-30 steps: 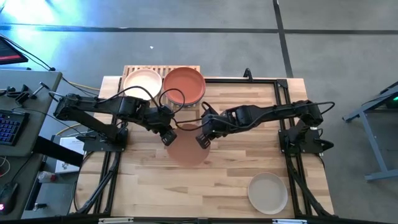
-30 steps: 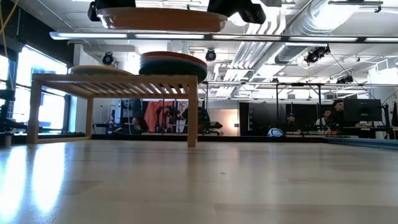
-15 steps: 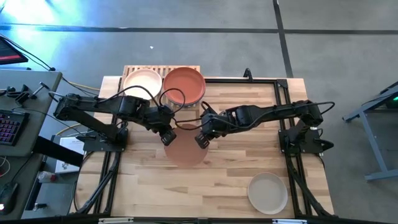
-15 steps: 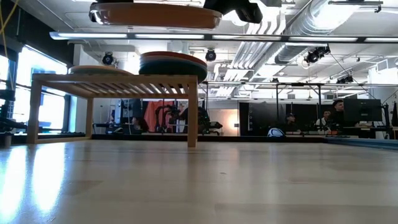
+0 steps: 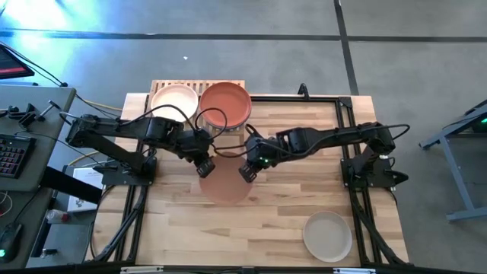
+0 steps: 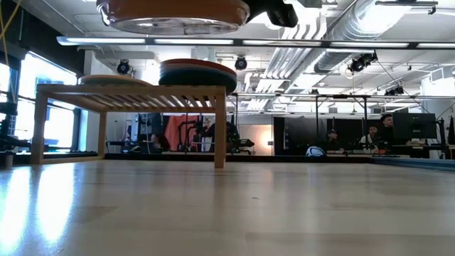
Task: Place and stack plates onto a shelf
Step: Stack the brown plate on top of the light orange plate on the shelf
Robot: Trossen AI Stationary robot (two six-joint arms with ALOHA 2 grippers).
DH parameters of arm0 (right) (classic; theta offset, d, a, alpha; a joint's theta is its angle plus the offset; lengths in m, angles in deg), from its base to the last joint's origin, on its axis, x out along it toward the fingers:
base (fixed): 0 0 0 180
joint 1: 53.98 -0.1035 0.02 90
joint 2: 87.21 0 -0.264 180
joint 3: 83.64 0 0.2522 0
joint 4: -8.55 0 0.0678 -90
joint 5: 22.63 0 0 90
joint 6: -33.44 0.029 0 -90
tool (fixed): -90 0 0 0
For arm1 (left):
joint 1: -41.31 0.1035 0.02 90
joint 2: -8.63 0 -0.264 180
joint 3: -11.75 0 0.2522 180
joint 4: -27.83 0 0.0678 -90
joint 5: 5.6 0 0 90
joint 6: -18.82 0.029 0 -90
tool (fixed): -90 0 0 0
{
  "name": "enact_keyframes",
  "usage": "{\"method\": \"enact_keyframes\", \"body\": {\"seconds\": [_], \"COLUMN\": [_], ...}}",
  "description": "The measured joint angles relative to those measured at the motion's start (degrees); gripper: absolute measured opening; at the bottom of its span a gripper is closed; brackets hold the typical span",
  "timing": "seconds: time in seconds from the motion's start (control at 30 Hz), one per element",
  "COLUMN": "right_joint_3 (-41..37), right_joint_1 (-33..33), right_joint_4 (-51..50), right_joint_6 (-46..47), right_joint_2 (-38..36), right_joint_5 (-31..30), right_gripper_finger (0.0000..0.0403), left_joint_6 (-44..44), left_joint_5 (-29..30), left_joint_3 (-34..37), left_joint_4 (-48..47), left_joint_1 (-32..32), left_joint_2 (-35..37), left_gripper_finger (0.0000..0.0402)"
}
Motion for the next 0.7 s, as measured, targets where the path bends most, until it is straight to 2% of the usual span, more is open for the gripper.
{"method": "enact_keyframes", "body": {"seconds": [0.27,0.4,0.7], "right_joint_3": [0.00,0.04,5.38], "right_joint_1": [0.89,2.70,7.77], "right_joint_4": [-0.27,-0.71,-5.00], "right_joint_6": [-1.07,-3.37,-12.49], "right_joint_2": [-0.03,-1.42,-3.60], "right_joint_5": [-0.50,1.89,2.93], "right_gripper_finger": [0.0084,0.0109,0.0117], "left_joint_6": [0.16,0.16,-0.32], "left_joint_5": [-1.84,-2.11,-2.18], "left_joint_3": [0.00,0.00,0.00], "left_joint_4": [-1.24,-4.00,-6.60], "left_joint_1": [1.78,3.52,7.58], "left_joint_2": [0.00,0.02,0.59], "left_gripper_finger": [0.0004,0.0003,0.0002]}}
